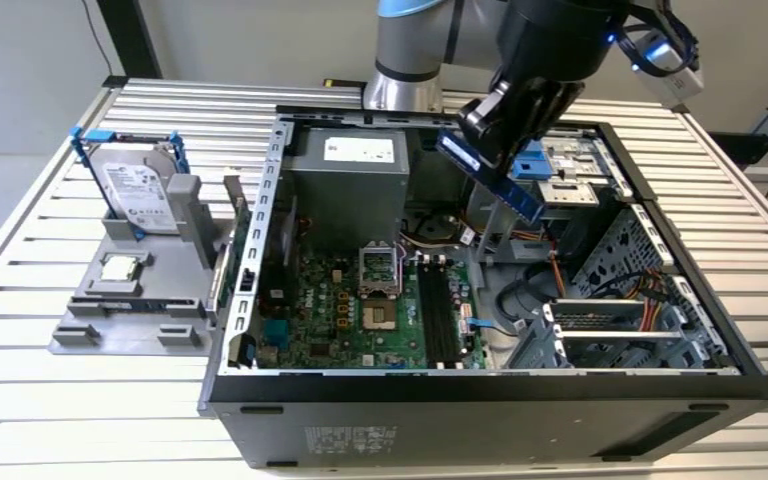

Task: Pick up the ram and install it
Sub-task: 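Insert the ram into the slot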

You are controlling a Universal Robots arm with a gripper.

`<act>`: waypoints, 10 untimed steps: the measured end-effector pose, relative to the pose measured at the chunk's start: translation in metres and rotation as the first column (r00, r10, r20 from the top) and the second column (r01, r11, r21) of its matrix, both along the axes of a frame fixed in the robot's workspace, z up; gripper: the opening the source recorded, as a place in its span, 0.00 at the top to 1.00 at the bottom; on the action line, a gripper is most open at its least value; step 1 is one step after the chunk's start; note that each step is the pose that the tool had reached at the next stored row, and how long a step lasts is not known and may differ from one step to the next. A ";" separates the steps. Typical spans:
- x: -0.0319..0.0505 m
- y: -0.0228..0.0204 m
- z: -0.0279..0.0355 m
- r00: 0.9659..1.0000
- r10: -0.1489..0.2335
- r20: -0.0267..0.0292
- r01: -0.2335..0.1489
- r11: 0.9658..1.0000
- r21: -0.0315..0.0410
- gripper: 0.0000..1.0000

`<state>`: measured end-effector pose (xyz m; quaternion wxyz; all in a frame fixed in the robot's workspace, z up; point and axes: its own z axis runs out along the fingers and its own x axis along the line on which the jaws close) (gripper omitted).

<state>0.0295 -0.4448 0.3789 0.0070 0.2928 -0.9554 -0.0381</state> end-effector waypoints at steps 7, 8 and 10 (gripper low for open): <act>0.0000 0.0000 -0.0001 0.996 -0.093 0.000 0.093 0.996 0.000 1.00; 0.0000 0.0000 -0.0001 0.994 -0.106 0.000 0.106 0.994 0.000 1.00; 0.0000 0.0000 -0.0002 0.991 -0.133 0.000 0.133 0.991 0.000 1.00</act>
